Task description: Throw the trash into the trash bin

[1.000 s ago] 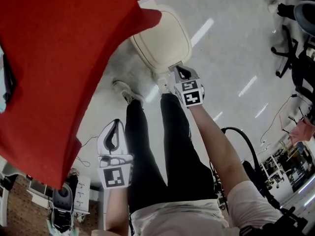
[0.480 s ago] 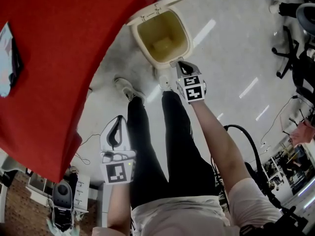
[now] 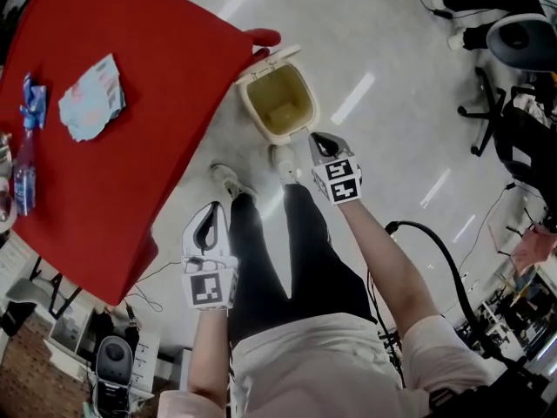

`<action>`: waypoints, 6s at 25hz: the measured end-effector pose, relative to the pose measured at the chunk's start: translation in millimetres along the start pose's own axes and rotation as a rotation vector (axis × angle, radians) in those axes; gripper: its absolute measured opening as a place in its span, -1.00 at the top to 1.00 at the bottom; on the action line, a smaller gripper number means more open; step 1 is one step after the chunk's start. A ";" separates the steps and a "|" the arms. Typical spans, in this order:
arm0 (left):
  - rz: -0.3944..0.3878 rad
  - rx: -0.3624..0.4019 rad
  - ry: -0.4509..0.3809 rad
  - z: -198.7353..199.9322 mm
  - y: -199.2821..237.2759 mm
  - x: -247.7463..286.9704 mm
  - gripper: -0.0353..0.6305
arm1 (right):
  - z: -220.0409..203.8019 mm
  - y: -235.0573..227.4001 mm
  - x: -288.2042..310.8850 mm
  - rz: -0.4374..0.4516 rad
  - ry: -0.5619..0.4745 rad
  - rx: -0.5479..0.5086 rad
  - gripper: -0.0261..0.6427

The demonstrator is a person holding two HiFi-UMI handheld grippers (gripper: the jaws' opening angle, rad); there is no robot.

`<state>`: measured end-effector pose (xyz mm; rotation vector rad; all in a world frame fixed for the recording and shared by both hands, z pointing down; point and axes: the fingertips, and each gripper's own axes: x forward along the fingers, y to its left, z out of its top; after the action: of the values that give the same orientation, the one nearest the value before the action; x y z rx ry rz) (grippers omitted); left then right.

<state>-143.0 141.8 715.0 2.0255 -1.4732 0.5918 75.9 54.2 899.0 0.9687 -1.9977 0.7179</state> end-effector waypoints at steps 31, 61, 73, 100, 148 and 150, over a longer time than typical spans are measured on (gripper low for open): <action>-0.144 0.068 -0.146 159.5 -67.4 -184.7 0.88 | 168.7 105.0 -338.2 0.108 -0.387 -0.053 0.92; 0.043 0.089 -0.182 203.5 1.0 -148.4 0.81 | 242.7 88.7 -332.8 0.236 -0.439 -0.154 0.92; -0.031 0.251 -0.058 209.4 89.5 -86.4 0.76 | 276.5 101.3 -317.1 0.090 -0.454 -0.033 0.92; -0.260 0.449 0.378 135.8 179.6 72.2 0.40 | 229.9 109.3 -320.2 -0.208 -0.369 0.254 0.92; -0.628 0.634 0.325 126.8 -148.6 76.3 0.88 | 103.3 8.3 -342.5 -0.166 -0.343 0.421 0.92; -0.630 0.627 0.332 116.3 -152.5 86.1 0.88 | 96.4 6.2 -337.9 -0.159 -0.331 0.428 0.92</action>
<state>31.2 39.9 655.9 2.5150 -0.4192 1.1271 166.9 113.7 564.8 1.5663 -2.0526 0.9682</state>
